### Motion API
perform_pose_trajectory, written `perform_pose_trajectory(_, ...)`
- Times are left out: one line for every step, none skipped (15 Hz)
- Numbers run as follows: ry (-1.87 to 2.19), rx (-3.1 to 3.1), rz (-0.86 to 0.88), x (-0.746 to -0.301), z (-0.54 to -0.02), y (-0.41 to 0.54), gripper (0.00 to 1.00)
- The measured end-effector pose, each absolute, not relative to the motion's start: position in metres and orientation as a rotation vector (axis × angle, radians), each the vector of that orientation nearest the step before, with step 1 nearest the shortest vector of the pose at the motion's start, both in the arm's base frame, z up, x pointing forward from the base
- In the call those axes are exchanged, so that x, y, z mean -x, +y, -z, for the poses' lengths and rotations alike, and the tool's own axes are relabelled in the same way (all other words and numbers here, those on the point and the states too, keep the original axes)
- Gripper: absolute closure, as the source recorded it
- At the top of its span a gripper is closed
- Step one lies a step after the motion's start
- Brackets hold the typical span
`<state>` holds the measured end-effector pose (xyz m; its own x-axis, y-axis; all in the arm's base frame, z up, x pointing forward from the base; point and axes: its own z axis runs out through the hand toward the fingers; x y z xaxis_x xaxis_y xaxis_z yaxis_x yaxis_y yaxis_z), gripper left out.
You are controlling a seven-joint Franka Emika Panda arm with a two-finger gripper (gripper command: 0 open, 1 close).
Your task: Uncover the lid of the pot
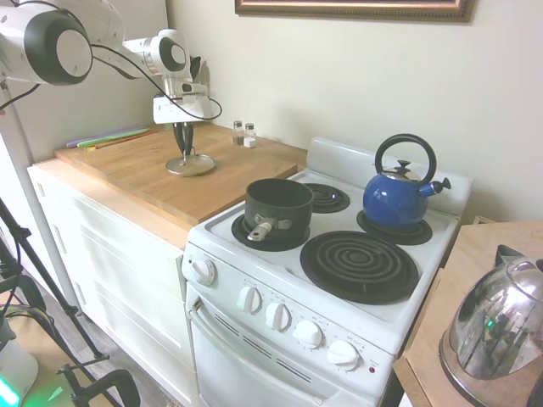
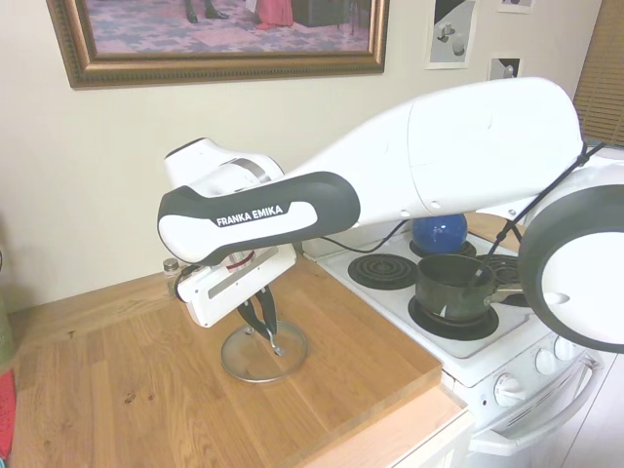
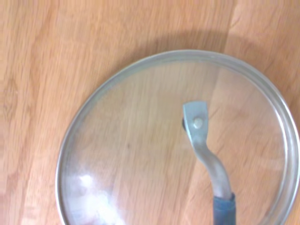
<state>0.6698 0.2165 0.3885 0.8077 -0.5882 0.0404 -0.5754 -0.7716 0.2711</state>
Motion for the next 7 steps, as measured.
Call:
perform_pose_trajectory(-0.896, -2.725, 0.064, -0.67, -0.39, 0.217, 0.0)
perform_pose_trajectory(-0.897, -2.727, 0.06, -0.671, -0.392, 0.217, 0.0)
perform_pose_trajectory(-0.898, -2.729, 0.052, -0.672, -0.394, 0.217, 0.0)
perform_pose_trajectory(-0.899, -2.734, 0.042, -0.672, -0.399, 0.217, 0.0)
perform_pose_trajectory(-0.901, -2.742, 0.028, -0.672, -0.406, 0.218, 0.0)
perform_pose_trajectory(-0.903, -2.751, 0.007, -0.67, -0.417, 0.219, 0.0)
perform_pose_trajectory(-0.906, -2.76, -0.022, -0.669, -0.43, 0.219, 0.0)
